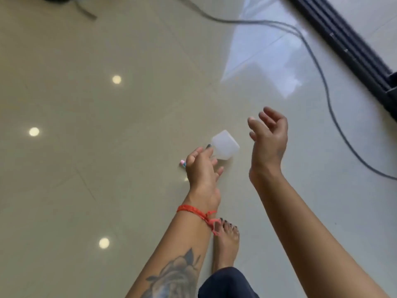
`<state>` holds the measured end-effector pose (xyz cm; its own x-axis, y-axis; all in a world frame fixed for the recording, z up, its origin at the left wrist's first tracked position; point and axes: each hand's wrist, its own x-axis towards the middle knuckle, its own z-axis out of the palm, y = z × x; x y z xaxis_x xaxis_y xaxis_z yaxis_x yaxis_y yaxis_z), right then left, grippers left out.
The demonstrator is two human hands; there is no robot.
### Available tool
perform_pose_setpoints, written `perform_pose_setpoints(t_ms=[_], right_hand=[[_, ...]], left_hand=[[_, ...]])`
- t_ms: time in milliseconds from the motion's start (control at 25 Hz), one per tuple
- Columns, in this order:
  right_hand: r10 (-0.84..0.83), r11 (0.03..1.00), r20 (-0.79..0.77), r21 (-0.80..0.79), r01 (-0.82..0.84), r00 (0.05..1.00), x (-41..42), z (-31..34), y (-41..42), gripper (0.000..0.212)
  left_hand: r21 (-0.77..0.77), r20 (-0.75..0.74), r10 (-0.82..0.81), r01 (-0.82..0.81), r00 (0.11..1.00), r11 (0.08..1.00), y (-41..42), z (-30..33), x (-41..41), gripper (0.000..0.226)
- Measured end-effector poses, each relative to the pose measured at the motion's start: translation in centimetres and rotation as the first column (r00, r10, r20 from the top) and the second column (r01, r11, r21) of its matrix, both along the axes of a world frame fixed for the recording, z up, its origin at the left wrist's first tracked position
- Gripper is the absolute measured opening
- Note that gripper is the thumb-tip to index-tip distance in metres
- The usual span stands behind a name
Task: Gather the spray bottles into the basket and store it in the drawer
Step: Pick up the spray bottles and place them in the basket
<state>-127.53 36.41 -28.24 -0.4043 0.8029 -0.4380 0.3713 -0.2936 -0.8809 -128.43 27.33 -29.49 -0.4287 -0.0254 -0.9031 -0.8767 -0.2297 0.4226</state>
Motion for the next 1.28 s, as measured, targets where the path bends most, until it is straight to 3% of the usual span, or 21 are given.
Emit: perform_pose_setpoints(t_ms=[160, 320, 560, 760, 1000, 1280], right_hand=[[0.236, 0.951, 0.243, 0.140, -0.275, 0.941, -2.0, -10.7, 1.4, 0.043], [0.438, 0.857, 0.453, 0.050, -0.513, 0.776, -2.5, -18.6, 3.0, 0.064], [0.540, 0.833, 0.347, -0.091, -0.546, 0.767, -1.6, -21.8, 4.4, 0.071], [0.482, 0.874, 0.279, -0.096, -0.476, 0.830, 1.7, -18.8, 4.4, 0.065], [0.270, 0.959, 0.111, -0.116, -0.257, 0.957, 7.4, -10.8, 5.5, 0.050], [-0.028, 0.999, -0.073, -0.030, 0.026, 0.997, 17.9, 2.6, 6.7, 0.058]], left_hand=[[0.026, 0.241, 0.154, -0.164, 0.958, 0.986, 1.6, -9.3, 0.2, 0.008], [0.057, 0.361, 0.230, -0.268, 0.904, 0.962, 2.8, -16.0, -0.1, 0.020], [0.183, 0.341, 0.239, -0.313, 0.909, 0.932, 4.4, -19.1, -1.0, 0.037], [0.192, 0.325, 0.165, -0.236, 0.931, 0.953, 4.6, -16.5, 0.6, 0.030], [0.174, 0.193, -0.060, 0.026, 0.979, 0.984, 6.0, -9.2, 2.6, 0.039], [0.264, -0.018, -0.412, 0.402, 0.911, 0.877, 9.3, 3.7, 9.6, 0.035]])
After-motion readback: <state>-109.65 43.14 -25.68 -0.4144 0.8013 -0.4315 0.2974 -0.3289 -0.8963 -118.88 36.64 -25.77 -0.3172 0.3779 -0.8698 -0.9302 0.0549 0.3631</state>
